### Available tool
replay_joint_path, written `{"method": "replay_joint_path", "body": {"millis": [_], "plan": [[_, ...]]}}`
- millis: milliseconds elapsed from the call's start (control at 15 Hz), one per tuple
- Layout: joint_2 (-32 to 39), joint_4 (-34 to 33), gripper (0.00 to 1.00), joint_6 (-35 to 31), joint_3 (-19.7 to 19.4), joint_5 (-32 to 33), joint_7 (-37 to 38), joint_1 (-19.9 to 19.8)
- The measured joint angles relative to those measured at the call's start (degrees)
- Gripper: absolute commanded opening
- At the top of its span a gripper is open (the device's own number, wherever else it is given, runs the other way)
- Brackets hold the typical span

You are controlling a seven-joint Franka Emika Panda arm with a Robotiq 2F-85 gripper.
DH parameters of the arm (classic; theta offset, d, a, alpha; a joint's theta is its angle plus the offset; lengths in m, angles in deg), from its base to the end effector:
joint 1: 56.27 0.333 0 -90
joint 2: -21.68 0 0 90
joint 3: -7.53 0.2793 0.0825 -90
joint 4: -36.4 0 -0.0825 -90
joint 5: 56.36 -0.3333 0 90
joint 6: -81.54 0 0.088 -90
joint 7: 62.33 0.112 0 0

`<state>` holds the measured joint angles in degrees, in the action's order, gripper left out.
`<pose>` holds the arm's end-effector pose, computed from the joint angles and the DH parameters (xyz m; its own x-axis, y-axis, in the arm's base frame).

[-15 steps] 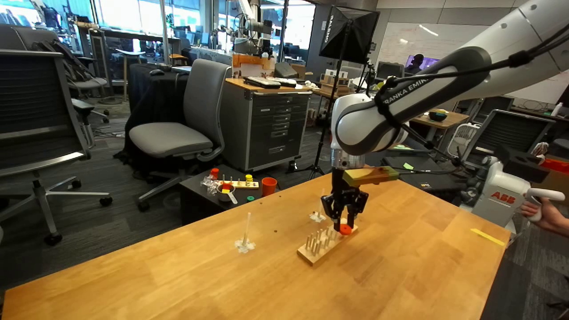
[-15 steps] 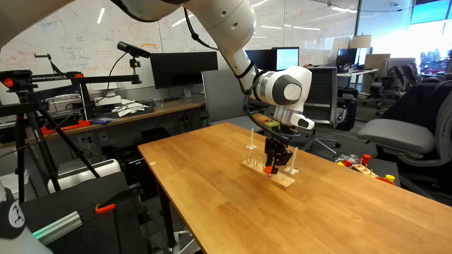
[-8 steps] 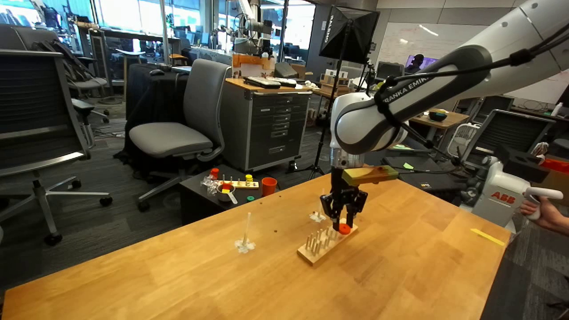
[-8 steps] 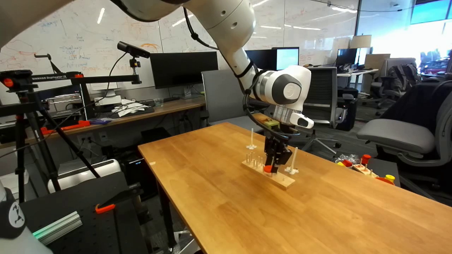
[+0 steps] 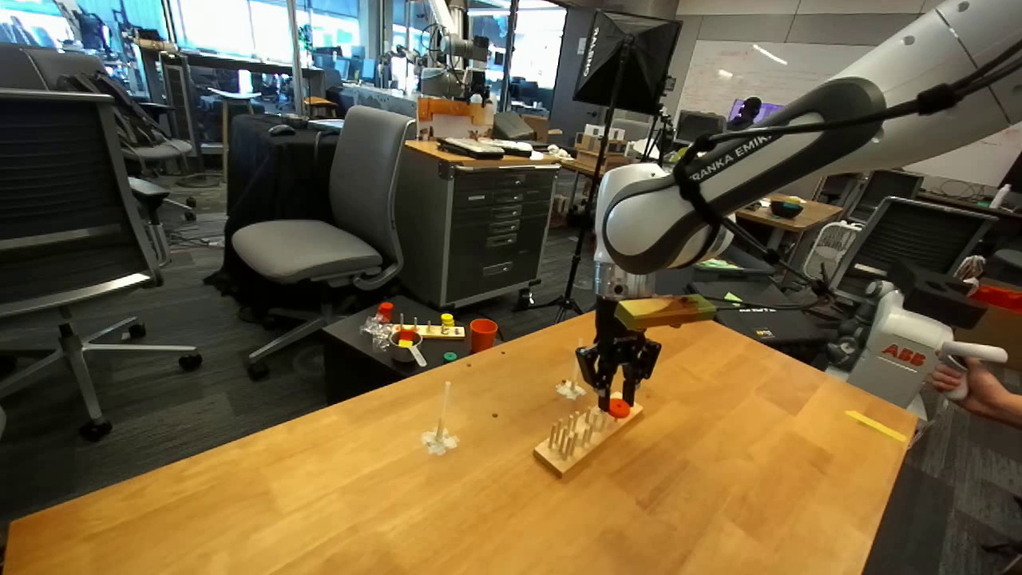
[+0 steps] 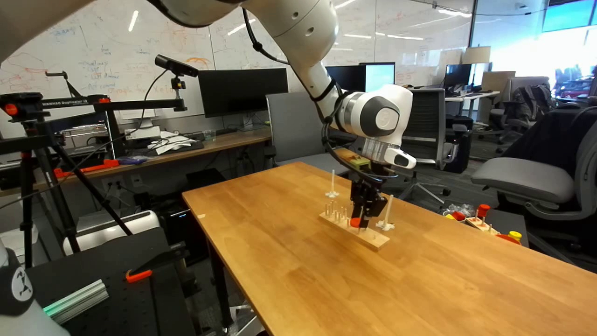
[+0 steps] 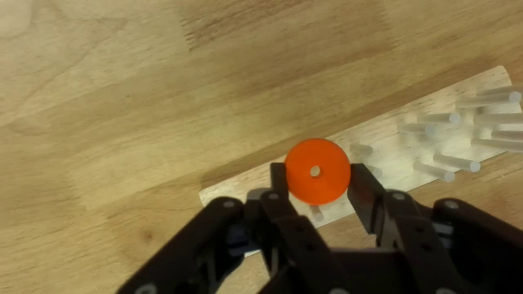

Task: Place the orange disk on the wooden base

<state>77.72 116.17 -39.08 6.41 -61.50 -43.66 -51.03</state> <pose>0.6229 0.0512 0.1081 0.9189 -0.2934 -0.2636 -0.2934 -0.9551 0.0402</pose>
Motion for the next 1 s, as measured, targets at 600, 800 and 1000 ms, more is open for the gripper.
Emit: {"method": "replay_joint_path", "body": {"millis": [600, 800, 1000], "plan": [[0.0, 0.1, 0.18, 0.1, -0.3, 0.0, 0.0, -0.9], [0.2, 0.1, 0.18, 0.2, -0.2, 0.0, 0.0, -1.2], [0.4, 0.1, 0.18, 0.3, -0.1, 0.0, 0.0, -1.2]]}}
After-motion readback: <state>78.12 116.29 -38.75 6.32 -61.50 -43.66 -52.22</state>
